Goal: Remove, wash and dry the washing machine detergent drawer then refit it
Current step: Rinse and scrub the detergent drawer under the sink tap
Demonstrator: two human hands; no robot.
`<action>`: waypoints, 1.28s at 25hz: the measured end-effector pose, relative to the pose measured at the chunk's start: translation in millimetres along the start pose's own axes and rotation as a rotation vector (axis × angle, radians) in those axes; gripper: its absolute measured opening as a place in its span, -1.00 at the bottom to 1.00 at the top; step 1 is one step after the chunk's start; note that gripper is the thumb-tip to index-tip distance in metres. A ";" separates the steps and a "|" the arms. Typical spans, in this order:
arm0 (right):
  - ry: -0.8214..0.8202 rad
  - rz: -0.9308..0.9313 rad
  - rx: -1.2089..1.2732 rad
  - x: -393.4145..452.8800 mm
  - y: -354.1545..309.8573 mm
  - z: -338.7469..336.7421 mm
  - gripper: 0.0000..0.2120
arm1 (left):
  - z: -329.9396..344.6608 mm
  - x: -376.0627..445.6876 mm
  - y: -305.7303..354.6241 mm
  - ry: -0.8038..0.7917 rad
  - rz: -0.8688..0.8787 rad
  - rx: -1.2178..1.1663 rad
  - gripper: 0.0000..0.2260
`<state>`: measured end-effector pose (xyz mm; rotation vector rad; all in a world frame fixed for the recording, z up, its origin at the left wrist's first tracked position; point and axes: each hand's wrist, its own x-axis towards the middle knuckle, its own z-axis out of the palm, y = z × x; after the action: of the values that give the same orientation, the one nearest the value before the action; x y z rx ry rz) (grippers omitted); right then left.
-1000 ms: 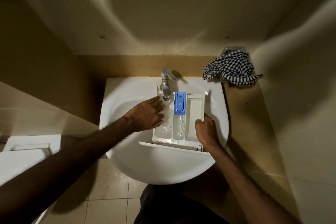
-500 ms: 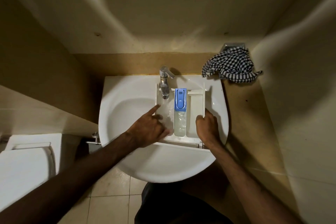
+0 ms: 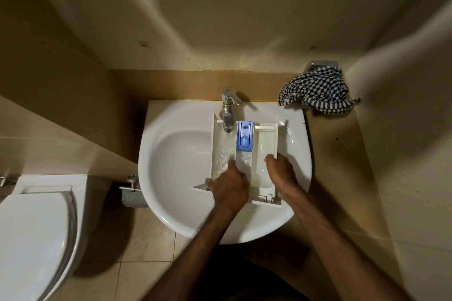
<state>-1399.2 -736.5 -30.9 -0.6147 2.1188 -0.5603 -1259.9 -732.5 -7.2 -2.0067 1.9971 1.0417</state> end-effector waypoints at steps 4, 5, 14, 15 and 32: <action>0.047 0.080 0.151 -9.7 2.9 23.5 -0.70 | -11.9 5.1 -0.7 0.188 -0.035 0.020 -0.64; 0.058 0.097 0.168 -8.4 1.8 25.8 -0.69 | -12.9 1.8 -2.9 0.254 -0.003 0.077 -0.66; 0.149 0.078 0.207 -16.6 0.0 38.9 -0.66 | -15.3 5.5 -38.0 0.150 0.152 0.368 -0.61; 0.151 0.077 0.230 -19.2 -0.5 39.6 -0.68 | -15.1 9.2 -38.0 0.125 0.148 0.364 -0.62; 0.125 -0.255 0.176 -17.6 -35.9 -3.3 -0.74 | -44.5 20.6 -61.6 0.262 0.329 0.656 -0.81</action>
<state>-1384.5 -753.3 2.4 -0.7719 2.0911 -0.9383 -1188.8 -766.3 -7.7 -1.5464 2.4278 0.0960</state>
